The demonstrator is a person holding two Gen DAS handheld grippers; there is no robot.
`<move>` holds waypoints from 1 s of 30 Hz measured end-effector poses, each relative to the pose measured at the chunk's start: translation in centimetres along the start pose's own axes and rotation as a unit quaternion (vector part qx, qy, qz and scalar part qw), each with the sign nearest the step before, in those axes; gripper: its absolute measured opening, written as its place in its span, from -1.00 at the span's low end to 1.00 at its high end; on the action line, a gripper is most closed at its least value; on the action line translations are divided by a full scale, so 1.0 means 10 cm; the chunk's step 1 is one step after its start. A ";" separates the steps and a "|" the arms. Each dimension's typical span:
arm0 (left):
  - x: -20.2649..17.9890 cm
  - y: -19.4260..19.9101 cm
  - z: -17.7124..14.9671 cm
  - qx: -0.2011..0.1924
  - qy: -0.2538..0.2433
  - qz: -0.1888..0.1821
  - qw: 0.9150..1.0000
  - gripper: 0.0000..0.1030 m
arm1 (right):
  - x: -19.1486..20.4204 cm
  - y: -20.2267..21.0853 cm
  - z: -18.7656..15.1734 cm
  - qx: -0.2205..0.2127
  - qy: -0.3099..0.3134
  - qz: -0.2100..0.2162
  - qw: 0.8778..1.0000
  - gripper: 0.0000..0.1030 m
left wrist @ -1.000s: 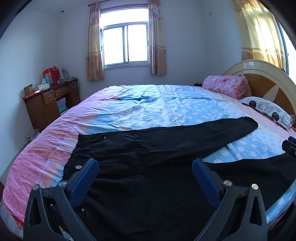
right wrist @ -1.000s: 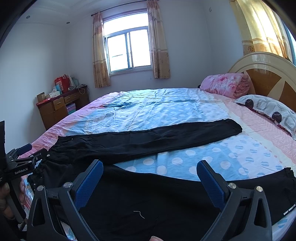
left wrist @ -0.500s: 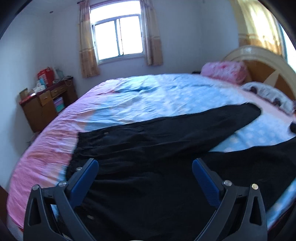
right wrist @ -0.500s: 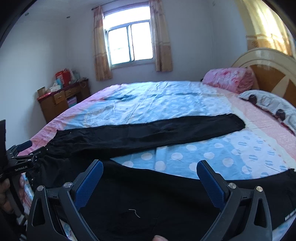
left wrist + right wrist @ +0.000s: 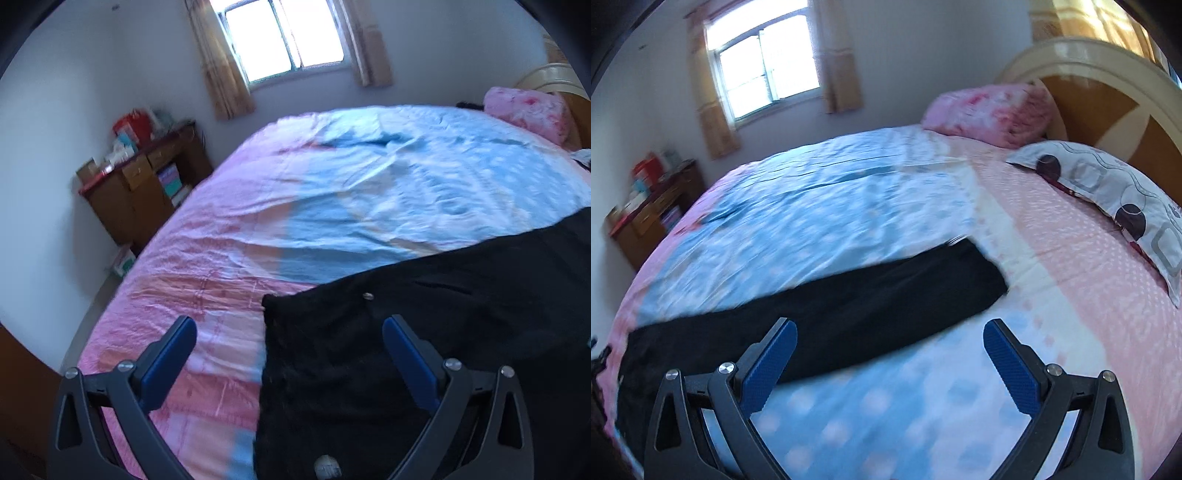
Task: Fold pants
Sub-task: 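Grasp the trousers waistband with the right tool while the left tool grasps the waist edge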
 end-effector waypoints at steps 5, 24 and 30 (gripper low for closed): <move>0.12 -0.57 0.03 0.057 0.019 -0.009 0.998 0.67 | -0.16 -0.85 0.42 0.033 0.006 -0.037 0.999 0.68; 0.27 -1.11 0.02 0.116 0.047 -0.103 0.987 0.65 | -0.47 -2.32 0.52 0.131 -0.005 -0.036 0.991 0.65; 0.28 -1.24 0.05 0.129 0.061 -0.115 0.983 0.80 | -0.49 -2.31 0.52 0.133 0.001 -0.032 0.991 0.43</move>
Point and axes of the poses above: each gripper's, at about its wrist camera, not at the fingertips, and y roughly against the way its jaws point, x to its left, z to its top, the point moved 1 cm from there along -y, roughly the way its jaws point, and after that the axes turned 6 degrees about -z, right-handed, at the moved point
